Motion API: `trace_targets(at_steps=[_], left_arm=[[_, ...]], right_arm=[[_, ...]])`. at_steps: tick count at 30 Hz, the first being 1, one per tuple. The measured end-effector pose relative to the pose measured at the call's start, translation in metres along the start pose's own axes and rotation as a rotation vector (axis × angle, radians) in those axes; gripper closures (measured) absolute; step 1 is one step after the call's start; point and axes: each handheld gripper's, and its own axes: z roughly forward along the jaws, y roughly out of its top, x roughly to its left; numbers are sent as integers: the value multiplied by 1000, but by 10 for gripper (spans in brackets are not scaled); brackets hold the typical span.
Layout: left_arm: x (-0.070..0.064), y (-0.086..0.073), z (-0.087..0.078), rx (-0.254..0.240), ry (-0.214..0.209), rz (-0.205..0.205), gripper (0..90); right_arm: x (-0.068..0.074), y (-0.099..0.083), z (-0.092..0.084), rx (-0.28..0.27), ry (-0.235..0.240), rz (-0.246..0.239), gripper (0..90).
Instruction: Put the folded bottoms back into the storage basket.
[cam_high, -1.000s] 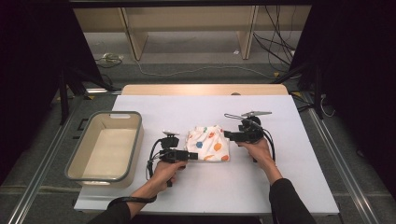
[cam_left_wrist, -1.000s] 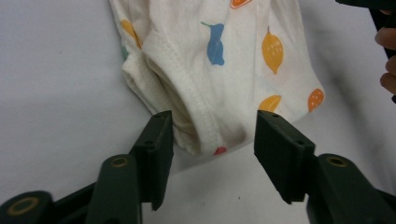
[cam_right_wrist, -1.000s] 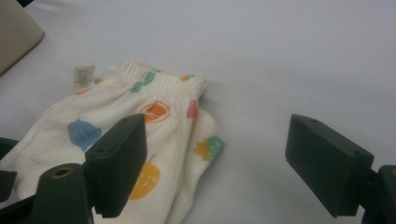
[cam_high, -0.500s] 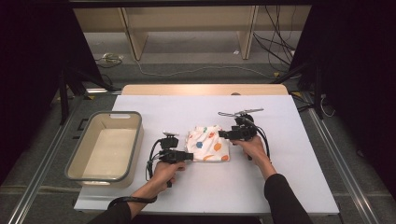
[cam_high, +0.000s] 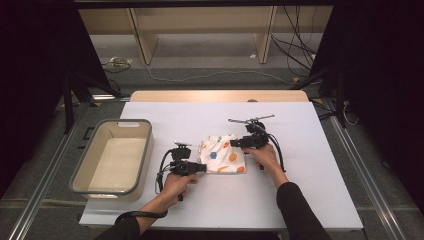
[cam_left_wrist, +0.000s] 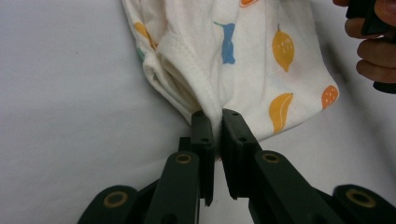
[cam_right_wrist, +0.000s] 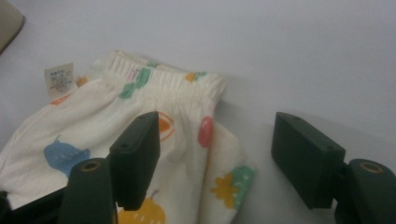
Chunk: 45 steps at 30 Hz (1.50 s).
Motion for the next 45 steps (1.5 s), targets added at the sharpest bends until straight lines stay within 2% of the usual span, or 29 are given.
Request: trace_targets(at_steps=[3,8,13,17,27,32,37,45], left_arm=[[0,0,-1,2,0,7,834],[2,-1,-1,0,-3,8,834],[2,-1,-2,-1,-5,9,833],[3,-1,-3,4,-8,17,835],[5,3,-16,-19,-18,29,840],[2,5,-27,-39,-25,58,839],[1,5,-37,-50,-39,70,839],[-1,8,-50,-73,-53,92,837]], right_arm=[[2,0,1,2,6,-5,453],[4,0,3,10,30,-6,560],[5,-2,5,26,62,15,689],[6,-2,6,44,67,12,808],[18,4,-8,2,86,-4,832],[28,11,-18,-34,107,-2,833],[41,16,-28,-60,101,-32,833],[52,22,-39,-88,107,-46,834]])
